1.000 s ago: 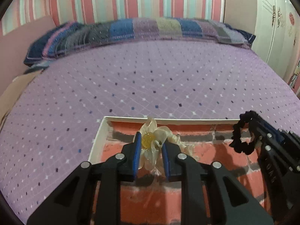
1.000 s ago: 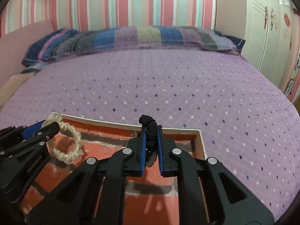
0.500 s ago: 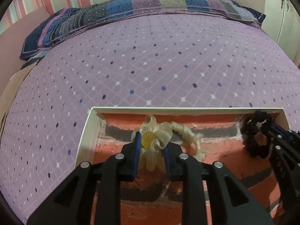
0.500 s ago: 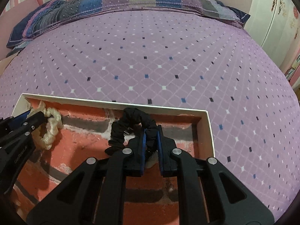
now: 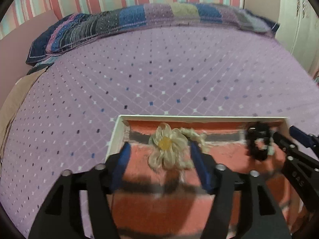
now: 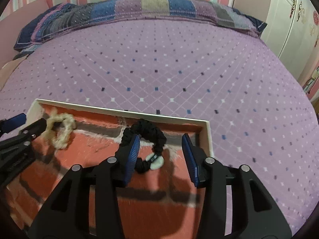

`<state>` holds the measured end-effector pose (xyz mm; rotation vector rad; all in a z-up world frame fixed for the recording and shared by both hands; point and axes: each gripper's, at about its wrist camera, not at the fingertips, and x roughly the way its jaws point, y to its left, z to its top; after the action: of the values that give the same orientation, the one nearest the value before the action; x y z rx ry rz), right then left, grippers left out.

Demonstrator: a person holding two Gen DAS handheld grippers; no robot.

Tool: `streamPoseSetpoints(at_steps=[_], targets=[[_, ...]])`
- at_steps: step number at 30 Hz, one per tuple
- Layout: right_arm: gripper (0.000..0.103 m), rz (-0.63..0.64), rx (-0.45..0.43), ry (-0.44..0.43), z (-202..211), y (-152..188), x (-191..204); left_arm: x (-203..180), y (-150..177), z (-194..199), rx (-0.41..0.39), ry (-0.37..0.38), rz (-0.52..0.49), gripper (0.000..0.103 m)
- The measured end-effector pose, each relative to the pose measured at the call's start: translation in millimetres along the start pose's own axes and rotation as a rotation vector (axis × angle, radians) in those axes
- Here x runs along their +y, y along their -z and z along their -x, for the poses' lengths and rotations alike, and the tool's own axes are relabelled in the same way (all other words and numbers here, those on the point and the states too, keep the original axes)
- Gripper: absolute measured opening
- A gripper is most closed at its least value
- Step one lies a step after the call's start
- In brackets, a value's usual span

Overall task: Organize jewelry
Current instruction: 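Open both tools to release the scrunchie and hair tie in the tray, then move both tools back toward the remaining jewelry on the bed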

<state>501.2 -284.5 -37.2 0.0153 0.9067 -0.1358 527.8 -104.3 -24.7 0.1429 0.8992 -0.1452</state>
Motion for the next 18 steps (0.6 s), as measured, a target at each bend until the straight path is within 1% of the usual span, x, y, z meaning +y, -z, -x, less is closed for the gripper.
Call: streamPoseSetpoints(at_steps=[1, 2, 4, 5, 6, 7, 9, 10, 11, 12, 13, 15, 18], targets=[[0.053, 0.008, -0.014, 0.001, 14.8, 4.0, -2.9, 3.4, 2.5, 12.0, -0.016, 0.005, 0.000, 0.072], [0.057, 0.018, -0.024, 0.003, 26.6, 7.5, -4.6, 8.0, 5.4, 25.7, -0.034, 0.006, -0.002, 0.073], [0.060, 0.036, -0.036, 0.003, 46.2, 15.2, -7.8, 20.5, 15.3, 58.4, -0.064, 0.010, -0.012, 0.074], [0.061, 0.044, -0.045, 0.003, 61.9, 21.8, -11.1, 24.7, 19.0, 69.8, -0.074, 0.005, -0.014, 0.075], [0.065, 0.048, -0.054, 0.004, 74.8, 28.0, -13.7, 33.3, 27.7, 90.1, -0.089, -0.015, -0.019, 0.078], [0.066, 0.052, -0.062, 0.003, 83.5, 33.3, -14.7, 37.4, 33.1, 100.5, -0.096, -0.023, -0.021, 0.080], [0.073, 0.077, -0.089, 0.007, 112.3, 49.4, -17.4, 52.9, 52.1, 134.5, -0.122, -0.018, -0.018, 0.081], [0.075, 0.094, -0.108, 0.017, 128.3, 59.6, -18.0, 58.8, 61.4, 148.5, -0.134, -0.019, -0.015, 0.084], [0.079, 0.103, -0.120, 0.020, 138.2, 66.7, -17.6, 66.9, 75.0, 167.8, -0.153, -0.026, -0.007, 0.087], [0.081, 0.112, -0.134, 0.021, 152.9, 78.4, -19.1, 70.5, 82.6, 177.9, -0.165, -0.031, -0.006, 0.090], [0.082, 0.115, -0.147, 0.021, 166.6, 90.0, -21.0, 75.6, 96.1, 194.1, -0.187, -0.042, -0.007, 0.090], [0.083, 0.108, -0.162, 0.015, 186.7, 108.4, -25.8, 81.7, 117.2, 214.4, -0.213, -0.047, -0.002, 0.090], [0.086, 0.104, -0.192, 0.015, 218.3, 144.4, -31.1, 92.1, 155.1, 239.9, -0.221, -0.013, 0.035, 0.090]])
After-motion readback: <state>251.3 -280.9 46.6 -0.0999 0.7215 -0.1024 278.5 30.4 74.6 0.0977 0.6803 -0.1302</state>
